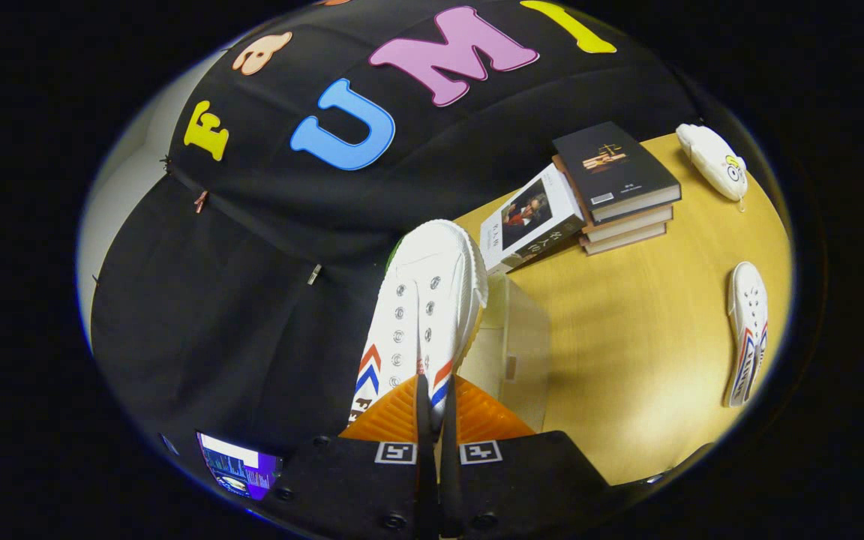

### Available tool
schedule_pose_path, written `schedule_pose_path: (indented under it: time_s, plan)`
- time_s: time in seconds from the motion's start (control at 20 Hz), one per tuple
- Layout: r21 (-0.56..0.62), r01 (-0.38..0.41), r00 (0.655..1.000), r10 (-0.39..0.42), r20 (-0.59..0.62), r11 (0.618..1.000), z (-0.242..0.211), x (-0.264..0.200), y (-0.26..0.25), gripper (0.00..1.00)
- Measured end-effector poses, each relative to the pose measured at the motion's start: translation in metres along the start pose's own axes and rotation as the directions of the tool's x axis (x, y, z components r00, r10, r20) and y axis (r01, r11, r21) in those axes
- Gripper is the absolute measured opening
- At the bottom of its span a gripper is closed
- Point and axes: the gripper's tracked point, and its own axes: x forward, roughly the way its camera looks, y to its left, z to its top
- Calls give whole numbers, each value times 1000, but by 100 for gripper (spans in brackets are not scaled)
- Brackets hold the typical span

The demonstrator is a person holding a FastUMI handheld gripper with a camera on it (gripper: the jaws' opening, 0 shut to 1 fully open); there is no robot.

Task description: Open the storage box then place both shoes into the box .Put the left shoe in first, then the right shoe, with the right side of both shoes facing outward in a uniform manner.

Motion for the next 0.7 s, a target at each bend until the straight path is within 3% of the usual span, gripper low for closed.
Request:
schedule_pose_path:
  time_s: [0.25, 0.7]
  plan:
    - [59, 2, 995, 4, -104, 998, -44, 65, 25, 6]
    - [119, 133, 973, -107, -202, 984, -78, 130, -8, 6]
